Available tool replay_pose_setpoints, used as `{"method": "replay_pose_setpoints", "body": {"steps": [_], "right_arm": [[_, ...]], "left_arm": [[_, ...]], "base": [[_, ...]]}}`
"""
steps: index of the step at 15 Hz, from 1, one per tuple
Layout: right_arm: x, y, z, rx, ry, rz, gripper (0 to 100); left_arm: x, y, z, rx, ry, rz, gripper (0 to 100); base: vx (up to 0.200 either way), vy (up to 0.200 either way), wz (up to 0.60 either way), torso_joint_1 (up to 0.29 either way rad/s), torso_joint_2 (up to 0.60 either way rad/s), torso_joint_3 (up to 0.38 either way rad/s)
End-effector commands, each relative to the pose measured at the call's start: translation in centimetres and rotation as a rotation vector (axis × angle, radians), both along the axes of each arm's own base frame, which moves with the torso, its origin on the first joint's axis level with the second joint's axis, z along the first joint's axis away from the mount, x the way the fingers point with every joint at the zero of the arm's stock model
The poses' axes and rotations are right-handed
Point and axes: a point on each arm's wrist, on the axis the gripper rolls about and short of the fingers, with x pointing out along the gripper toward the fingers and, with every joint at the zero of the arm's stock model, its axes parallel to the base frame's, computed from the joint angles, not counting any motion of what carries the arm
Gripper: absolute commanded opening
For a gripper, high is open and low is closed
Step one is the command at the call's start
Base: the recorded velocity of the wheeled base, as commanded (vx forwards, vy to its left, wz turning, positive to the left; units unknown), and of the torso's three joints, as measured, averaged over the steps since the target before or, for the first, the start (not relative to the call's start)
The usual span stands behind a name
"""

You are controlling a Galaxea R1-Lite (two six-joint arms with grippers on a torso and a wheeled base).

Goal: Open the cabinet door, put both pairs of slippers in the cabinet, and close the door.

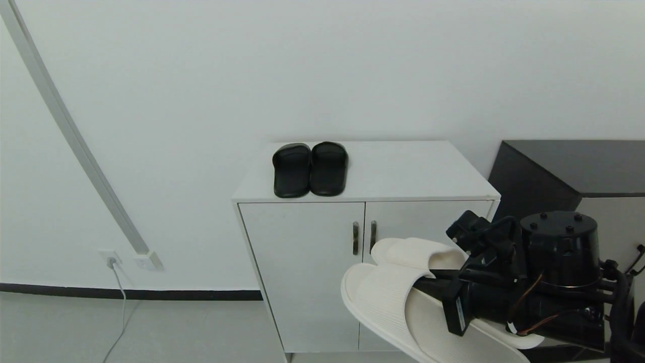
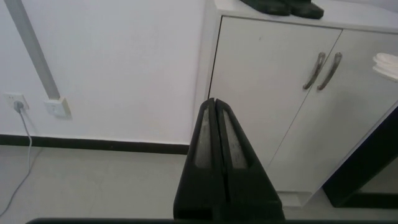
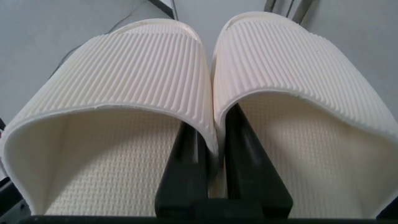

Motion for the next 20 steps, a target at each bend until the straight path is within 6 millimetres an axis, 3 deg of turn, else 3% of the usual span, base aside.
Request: {"method": "replay_pose_setpoints", "body": {"steps": [1, 4, 5, 20], "right_arm": [[-0.1, 0.0, -0.2, -0.005, 0.006, 0.003, 0], [-0.1, 0.0, -0.2, -0.007, 0.006, 0.005, 0], [-0.2, 0.1, -0.3, -0.008, 0.008, 0.007, 0], [-1.1, 0.5, -1.0, -0.024, 0.024, 0.042, 0]], "left_arm": [[0.0, 0.0, 0.0, -0.001, 0.001, 0.0, 0], [0.0, 0.0, 0.0, -0.001, 0.001, 0.0, 0], [0.0, 0.0, 0.0, -0.001, 0.001, 0.001, 100], [0.2, 0.0, 0.0, 0.027, 0.028, -0.025, 100]], "base": [[0.0, 0.0, 0.0, -0.232, 0.54, 0.325], [0.0, 0.0, 0.0, -0.214, 0.54, 0.317], [0.0, 0.0, 0.0, -0.217, 0.52, 0.325], [0.0, 0.0, 0.0, -0.145, 0.48, 0.333]]}}
